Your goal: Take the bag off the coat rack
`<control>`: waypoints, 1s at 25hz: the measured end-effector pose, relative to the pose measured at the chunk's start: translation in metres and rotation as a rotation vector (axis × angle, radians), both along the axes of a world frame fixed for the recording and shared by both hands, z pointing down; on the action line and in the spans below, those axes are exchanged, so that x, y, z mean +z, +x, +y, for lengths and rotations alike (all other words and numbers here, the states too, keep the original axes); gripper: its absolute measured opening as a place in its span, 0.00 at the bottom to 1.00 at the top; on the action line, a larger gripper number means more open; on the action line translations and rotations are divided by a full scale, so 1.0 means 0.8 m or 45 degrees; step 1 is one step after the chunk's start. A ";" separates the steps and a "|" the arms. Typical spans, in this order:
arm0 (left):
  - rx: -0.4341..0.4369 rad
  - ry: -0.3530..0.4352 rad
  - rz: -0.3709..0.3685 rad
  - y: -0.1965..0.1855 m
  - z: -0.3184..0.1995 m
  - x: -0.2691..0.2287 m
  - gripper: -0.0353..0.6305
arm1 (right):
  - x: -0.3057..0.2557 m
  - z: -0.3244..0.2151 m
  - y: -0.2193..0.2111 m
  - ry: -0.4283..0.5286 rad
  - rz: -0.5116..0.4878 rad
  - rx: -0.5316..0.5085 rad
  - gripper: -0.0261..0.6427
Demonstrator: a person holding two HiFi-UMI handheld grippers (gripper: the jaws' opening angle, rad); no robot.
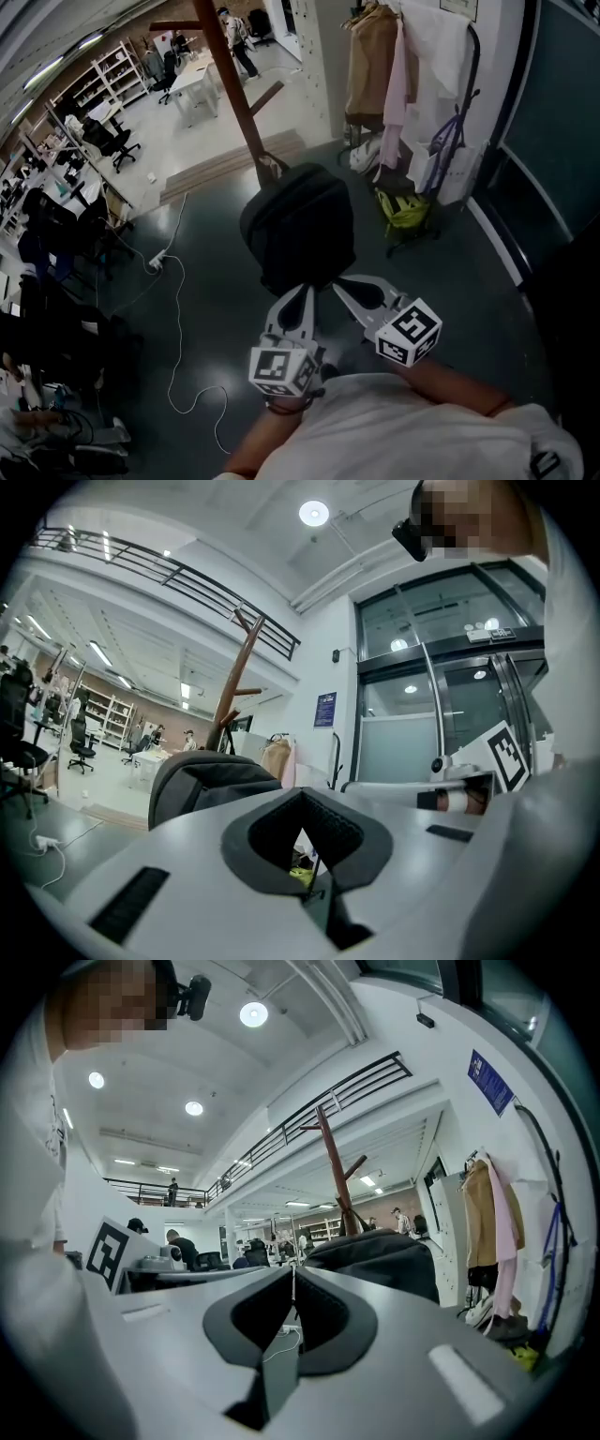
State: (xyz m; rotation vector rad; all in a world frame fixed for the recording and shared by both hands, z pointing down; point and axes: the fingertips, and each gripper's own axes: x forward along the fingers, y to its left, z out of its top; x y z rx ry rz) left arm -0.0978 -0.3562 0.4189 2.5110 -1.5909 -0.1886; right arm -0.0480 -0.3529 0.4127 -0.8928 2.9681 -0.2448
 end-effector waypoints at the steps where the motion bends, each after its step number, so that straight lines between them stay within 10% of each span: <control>1: 0.006 0.000 -0.003 -0.011 -0.007 -0.003 0.06 | -0.005 -0.009 -0.011 0.010 -0.001 0.003 0.05; 25: -0.048 0.057 -0.040 -0.143 -0.142 -0.034 0.06 | -0.073 -0.230 -0.118 0.199 0.079 0.010 0.06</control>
